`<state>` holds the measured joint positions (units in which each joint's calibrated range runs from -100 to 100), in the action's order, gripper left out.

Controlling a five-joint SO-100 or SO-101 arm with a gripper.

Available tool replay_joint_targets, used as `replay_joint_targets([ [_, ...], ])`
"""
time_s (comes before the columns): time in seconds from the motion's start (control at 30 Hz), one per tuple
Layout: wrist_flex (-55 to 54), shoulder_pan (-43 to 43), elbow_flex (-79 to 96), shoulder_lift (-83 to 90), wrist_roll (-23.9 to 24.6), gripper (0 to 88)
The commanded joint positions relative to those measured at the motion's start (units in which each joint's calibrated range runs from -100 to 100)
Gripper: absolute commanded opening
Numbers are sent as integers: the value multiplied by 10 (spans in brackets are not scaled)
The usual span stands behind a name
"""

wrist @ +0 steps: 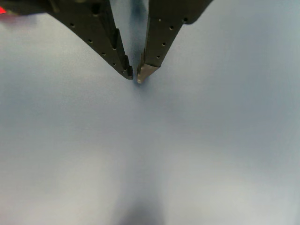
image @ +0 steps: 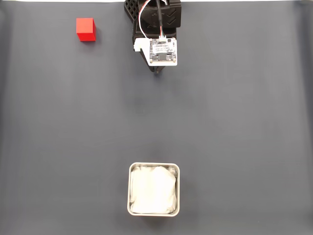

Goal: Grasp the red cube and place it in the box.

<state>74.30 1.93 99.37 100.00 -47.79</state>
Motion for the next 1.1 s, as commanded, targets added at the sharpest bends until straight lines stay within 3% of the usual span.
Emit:
replay_joint_targets([
  [0.0,16,-9,5,-1,-16,0],
  [1.07,6,-9,5,-3,-15,0],
])
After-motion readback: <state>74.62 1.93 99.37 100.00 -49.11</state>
